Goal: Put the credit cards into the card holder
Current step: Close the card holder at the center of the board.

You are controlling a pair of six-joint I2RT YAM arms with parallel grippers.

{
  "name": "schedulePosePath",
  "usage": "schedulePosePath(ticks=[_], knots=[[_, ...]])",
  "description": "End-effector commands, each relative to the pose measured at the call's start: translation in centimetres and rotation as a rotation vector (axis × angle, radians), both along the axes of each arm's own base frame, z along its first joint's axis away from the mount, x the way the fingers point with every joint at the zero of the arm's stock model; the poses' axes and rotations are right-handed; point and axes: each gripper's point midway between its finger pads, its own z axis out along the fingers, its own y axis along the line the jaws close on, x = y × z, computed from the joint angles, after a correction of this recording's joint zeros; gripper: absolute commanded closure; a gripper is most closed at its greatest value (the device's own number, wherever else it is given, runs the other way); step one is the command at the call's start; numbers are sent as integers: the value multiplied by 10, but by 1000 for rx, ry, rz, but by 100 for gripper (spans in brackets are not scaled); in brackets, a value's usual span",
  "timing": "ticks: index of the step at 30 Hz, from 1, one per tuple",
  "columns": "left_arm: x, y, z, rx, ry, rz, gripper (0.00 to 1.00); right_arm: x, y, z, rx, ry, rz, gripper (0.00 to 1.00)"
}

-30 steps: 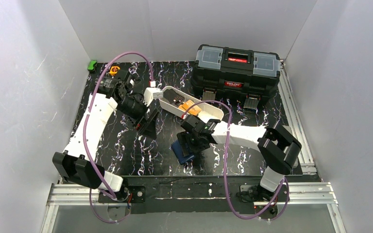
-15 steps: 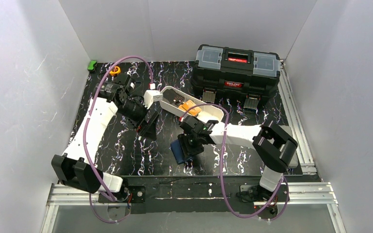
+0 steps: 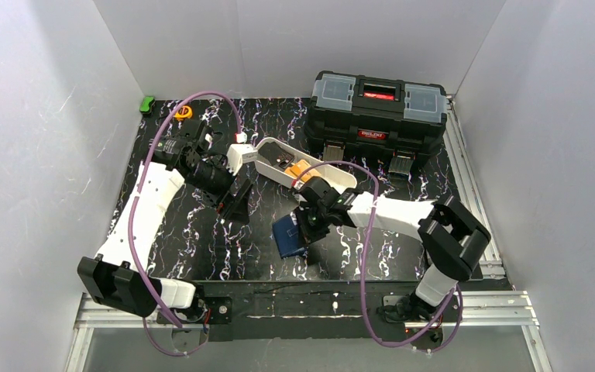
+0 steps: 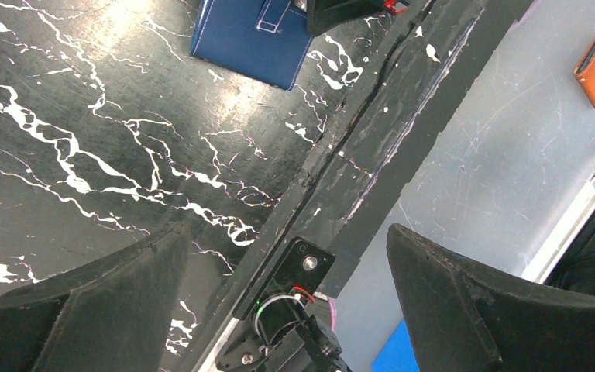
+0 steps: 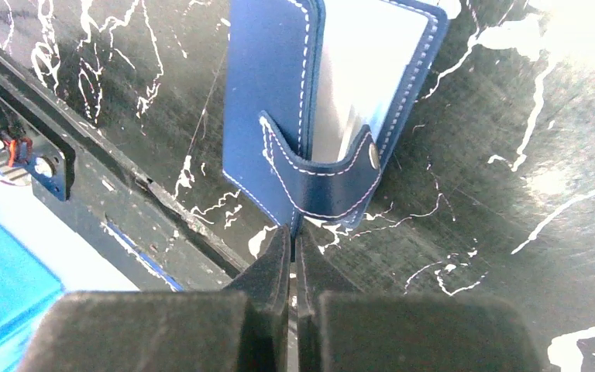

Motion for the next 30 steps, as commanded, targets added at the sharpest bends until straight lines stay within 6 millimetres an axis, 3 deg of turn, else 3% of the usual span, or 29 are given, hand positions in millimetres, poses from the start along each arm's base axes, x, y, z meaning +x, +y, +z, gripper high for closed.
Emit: schedulePosePath(ticks=[1,4,9,16,23,25,30], knots=[[-3,3,7,-4,-40,16,2,15,6,32,-24,-188,90,99],[-1,7,6,17,-55,24,2,23,4,47,-164,-379,174,99],[4,9,7,31,-82,45,2,30,-5,60,-349,-545,264,99],[9,11,6,27,-89,69,2,8,-2,49,-215,-385,248,99],[16,11,3,28,-102,77,2,21,-12,54,-249,-552,264,99],[16,7,-2,8,-90,77,2,21,-6,65,-179,-598,271,99],[6,-18,-11,-180,-27,69,2,26,6,124,25,-739,231,99]])
